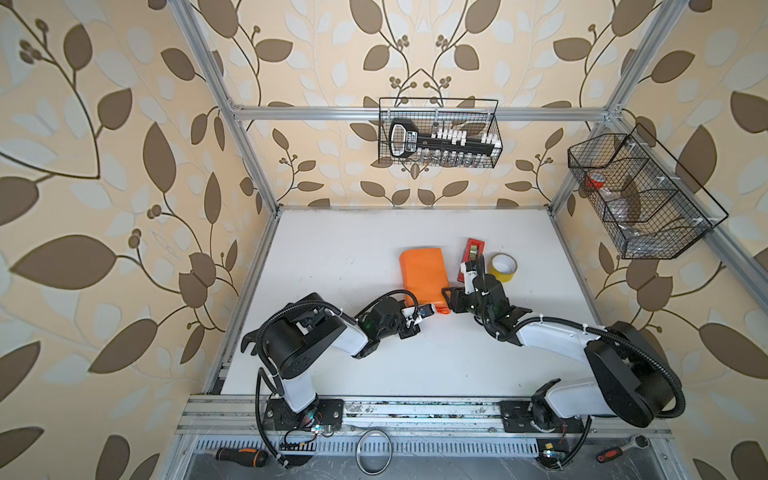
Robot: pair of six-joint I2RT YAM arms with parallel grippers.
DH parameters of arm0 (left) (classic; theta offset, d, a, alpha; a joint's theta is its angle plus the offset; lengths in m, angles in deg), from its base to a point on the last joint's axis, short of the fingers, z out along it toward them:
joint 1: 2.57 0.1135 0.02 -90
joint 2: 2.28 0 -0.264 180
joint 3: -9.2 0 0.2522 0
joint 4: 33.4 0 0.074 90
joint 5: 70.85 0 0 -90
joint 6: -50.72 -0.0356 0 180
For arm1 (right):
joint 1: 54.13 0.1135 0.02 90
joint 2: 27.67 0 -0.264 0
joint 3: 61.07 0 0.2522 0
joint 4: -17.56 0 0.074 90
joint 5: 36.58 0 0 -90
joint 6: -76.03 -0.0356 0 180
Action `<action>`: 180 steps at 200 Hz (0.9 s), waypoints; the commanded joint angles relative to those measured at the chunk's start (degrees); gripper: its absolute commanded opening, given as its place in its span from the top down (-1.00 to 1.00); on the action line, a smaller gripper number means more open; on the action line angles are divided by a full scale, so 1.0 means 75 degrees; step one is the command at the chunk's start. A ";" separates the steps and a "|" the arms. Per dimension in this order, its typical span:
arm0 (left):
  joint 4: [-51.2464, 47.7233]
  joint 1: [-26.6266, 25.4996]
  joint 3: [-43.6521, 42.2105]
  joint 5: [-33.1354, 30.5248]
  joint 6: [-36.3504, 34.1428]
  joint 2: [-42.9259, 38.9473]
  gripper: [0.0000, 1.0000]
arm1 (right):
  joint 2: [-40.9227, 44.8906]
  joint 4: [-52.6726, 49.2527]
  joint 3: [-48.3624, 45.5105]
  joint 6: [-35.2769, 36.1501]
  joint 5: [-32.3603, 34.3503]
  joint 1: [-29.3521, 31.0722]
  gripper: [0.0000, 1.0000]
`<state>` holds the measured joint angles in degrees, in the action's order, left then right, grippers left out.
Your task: Wrap the gift box in paper
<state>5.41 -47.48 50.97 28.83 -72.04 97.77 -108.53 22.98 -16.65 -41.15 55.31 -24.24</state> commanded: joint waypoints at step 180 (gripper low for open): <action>-0.0052 -0.0130 0.0560 -0.0416 0.0277 0.0137 1.00 | 0.1021 0.0945 -0.1608 0.2219 -0.0002 0.0970 -0.83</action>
<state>3.49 -48.00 53.71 25.13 -70.13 99.36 -97.49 20.71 -25.81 -28.76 54.78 -19.08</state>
